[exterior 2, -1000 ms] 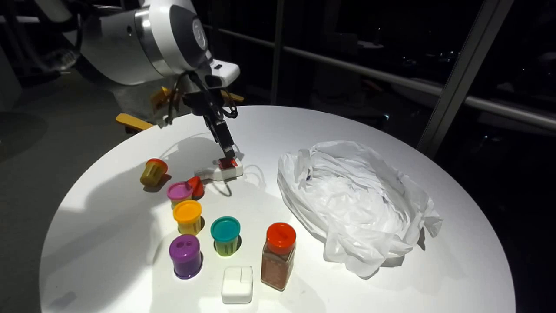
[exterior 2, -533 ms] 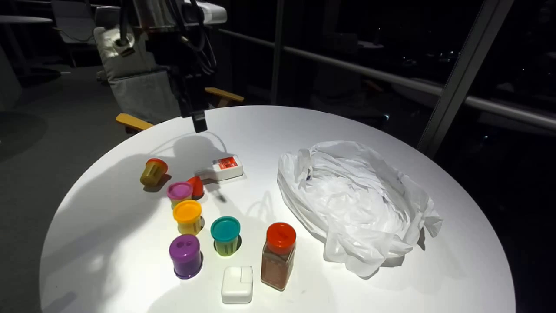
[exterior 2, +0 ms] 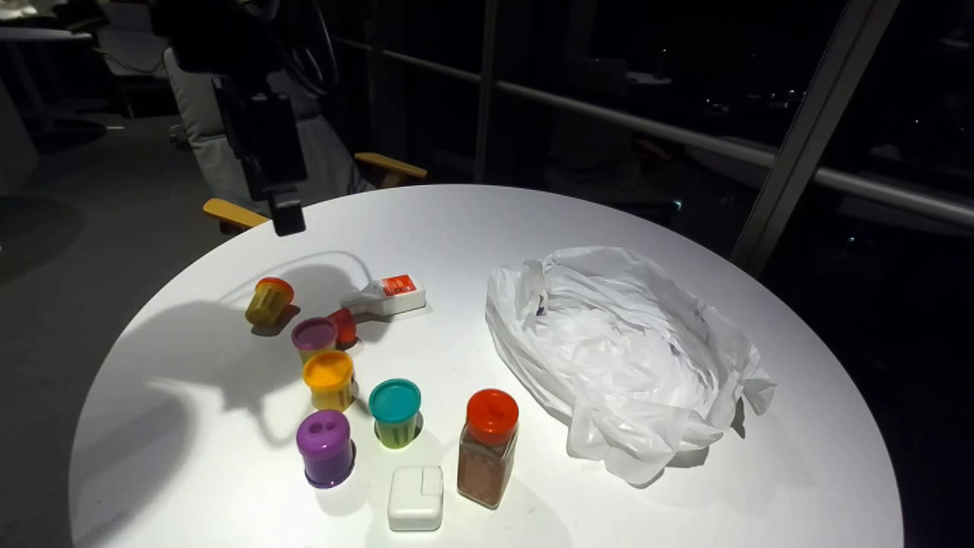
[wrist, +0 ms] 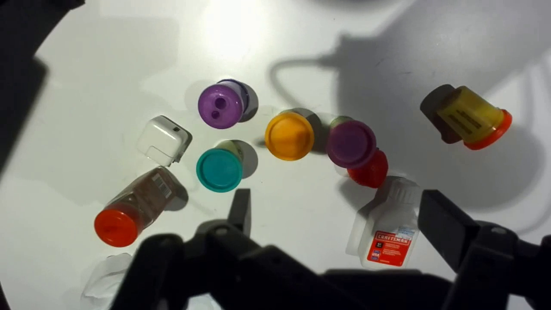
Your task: Remove the containers and strawberry plush toy from the white plastic and place them on the table
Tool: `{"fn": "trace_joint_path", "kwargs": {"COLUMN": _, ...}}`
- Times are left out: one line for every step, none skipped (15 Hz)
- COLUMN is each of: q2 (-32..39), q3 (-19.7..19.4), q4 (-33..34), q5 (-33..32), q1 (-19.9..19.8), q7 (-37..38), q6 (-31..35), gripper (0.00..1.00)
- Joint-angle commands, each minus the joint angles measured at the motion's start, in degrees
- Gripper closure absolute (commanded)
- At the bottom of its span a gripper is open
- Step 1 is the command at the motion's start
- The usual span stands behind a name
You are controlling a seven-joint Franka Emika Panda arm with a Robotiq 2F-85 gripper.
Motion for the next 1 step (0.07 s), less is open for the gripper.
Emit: {"fn": "trace_joint_path", "kwargs": {"q2": -0.1, "q3": 2.7, "q4": -0.1, "q5": 0.4, "q1": -2.6, "q7": -0.3, "q6": -0.1, "gripper": 0.00}}
